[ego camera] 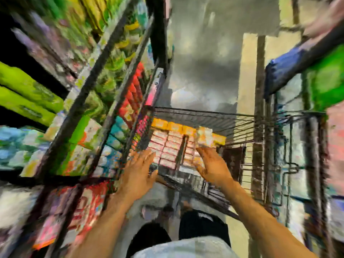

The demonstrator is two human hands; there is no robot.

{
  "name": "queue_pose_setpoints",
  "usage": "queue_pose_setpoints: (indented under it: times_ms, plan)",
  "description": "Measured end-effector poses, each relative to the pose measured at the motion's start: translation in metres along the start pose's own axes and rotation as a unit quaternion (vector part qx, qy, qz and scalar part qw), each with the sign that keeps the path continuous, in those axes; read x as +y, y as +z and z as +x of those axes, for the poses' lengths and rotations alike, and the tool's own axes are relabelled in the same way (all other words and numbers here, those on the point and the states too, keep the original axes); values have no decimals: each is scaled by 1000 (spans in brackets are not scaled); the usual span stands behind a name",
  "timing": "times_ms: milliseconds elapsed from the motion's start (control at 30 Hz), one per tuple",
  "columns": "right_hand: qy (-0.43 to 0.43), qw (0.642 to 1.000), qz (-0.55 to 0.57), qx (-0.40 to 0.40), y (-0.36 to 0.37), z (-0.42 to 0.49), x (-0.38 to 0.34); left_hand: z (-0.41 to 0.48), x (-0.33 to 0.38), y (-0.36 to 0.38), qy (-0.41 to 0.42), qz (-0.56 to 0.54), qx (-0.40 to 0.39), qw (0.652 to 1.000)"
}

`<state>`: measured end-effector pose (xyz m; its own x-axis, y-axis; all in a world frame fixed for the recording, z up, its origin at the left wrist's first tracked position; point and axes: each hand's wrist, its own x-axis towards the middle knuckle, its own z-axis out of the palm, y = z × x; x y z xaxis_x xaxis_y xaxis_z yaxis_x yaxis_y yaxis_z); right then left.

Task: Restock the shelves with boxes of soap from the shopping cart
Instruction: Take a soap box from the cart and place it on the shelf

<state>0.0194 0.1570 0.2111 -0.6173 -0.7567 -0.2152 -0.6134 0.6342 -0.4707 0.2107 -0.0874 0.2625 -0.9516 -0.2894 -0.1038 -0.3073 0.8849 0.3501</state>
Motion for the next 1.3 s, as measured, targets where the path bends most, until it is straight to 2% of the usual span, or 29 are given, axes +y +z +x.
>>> queue_pose_setpoints:
  times_ms: [200,333,533,767,933,1067,1167,1300]
  plan:
    - [129,991,36,-22,44,-38,77,61,32,77,63,-12,-112,992]
    - [162,984,68,-18,78,-31,102,97,39,126,71,-24,-176,982]
    - [200,970,133,-24,141,-1,149,146,37,209,68,-48,-224,971]
    - [193,967,168,13,211,21,192,198,36,304,42,-98,-218,970]
    - [204,962,171,64,234,28,202,212,35,344,72,-62,-167,981]
    - [197,961,180,76,241,29,204,216,34,354,63,-65,-128,988]
    - [177,964,186,73,239,26,202,217,36,356,42,-99,-140,984]
    - [204,943,252,75,225,16,193,214,41,342,6,-146,-163,976]
